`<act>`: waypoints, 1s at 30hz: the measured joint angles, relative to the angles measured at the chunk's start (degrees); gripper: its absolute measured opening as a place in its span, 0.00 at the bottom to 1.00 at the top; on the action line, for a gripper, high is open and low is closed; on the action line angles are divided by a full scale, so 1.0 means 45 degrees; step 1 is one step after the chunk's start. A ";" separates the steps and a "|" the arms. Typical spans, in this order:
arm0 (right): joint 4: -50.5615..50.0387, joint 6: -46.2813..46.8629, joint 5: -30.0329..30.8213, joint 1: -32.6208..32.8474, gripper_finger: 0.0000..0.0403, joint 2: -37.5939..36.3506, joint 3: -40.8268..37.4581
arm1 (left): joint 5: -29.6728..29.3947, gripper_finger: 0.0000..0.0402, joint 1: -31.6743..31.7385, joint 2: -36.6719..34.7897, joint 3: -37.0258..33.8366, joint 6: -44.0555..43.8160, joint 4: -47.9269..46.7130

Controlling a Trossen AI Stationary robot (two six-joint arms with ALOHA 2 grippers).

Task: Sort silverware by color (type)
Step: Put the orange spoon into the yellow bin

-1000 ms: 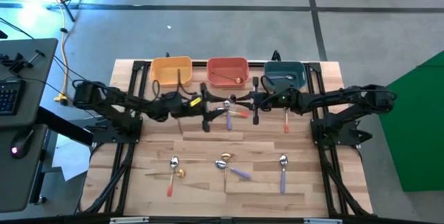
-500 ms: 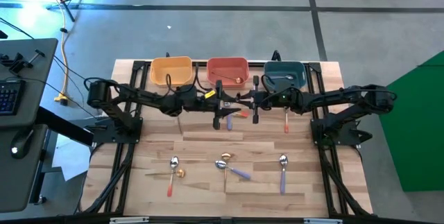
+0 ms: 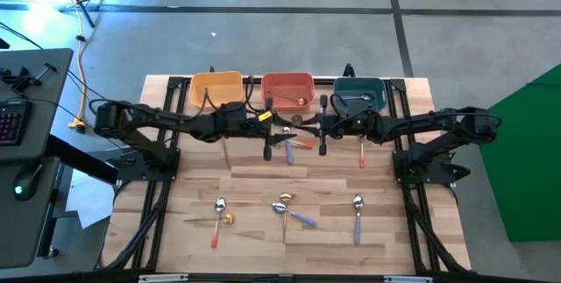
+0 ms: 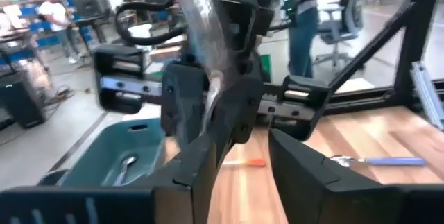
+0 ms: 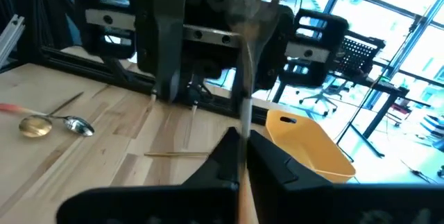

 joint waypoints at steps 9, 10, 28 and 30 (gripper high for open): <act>0.0009 0.0058 -0.0377 0.0031 0.00 0.0015 -0.0005 | -0.0211 0.40 0.0229 0.0091 0.0015 0.0216 0.0490; 0.0067 0.0063 -0.0346 0.0014 0.00 0.0014 -0.0005 | -0.0193 0.40 0.0231 0.0131 0.0013 0.0221 0.0437; 0.0382 0.0097 -0.0249 0.0024 0.00 0.0005 -0.0001 | 0.0942 0.18 0.0307 0.0118 0.0000 0.0101 0.1434; 0.0406 0.0097 -0.0244 0.0024 0.00 0.0005 -0.0001 | 0.1267 0.14 0.0302 0.0118 0.0000 0.0141 0.1511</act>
